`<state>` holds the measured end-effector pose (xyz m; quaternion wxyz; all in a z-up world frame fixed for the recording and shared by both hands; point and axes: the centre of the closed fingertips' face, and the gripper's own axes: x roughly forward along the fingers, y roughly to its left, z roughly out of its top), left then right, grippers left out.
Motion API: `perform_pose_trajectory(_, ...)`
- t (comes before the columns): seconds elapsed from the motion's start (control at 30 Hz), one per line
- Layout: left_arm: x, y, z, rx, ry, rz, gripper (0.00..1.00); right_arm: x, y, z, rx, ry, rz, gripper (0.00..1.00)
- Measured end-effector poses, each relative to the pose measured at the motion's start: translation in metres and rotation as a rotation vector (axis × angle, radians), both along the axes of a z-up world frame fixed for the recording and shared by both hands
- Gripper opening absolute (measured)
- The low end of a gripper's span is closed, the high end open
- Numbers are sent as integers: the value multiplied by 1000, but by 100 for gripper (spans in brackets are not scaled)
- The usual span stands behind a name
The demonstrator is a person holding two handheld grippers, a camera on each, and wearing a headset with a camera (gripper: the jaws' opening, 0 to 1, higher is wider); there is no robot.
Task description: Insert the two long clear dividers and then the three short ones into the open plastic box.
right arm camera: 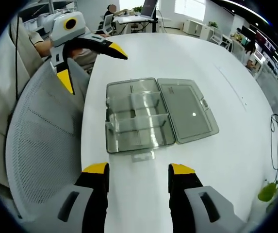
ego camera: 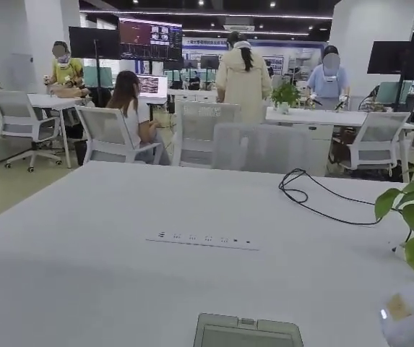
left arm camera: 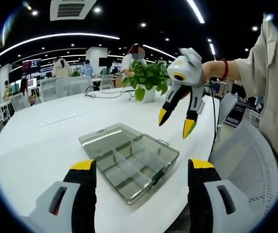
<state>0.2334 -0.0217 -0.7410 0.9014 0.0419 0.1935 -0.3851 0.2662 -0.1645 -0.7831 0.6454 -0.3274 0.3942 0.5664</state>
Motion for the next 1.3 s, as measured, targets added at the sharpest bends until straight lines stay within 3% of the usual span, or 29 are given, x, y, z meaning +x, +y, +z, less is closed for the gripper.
perform_pose_trajectory(0.53, -2, -2, -5, 15, 14, 6, 76, -4, -79, -27, -91, -11, -35, 51)
perform_pose_trajectory(0.8, -2, 0, -6, 25, 15, 13, 76, -5, -102, -39, -100, -6, -31, 50)
perform_pose_trajectory(1.3, -3, -1, -9, 39, 21, 13, 75, -6, -135, -60, -176, 17, -17, 47)
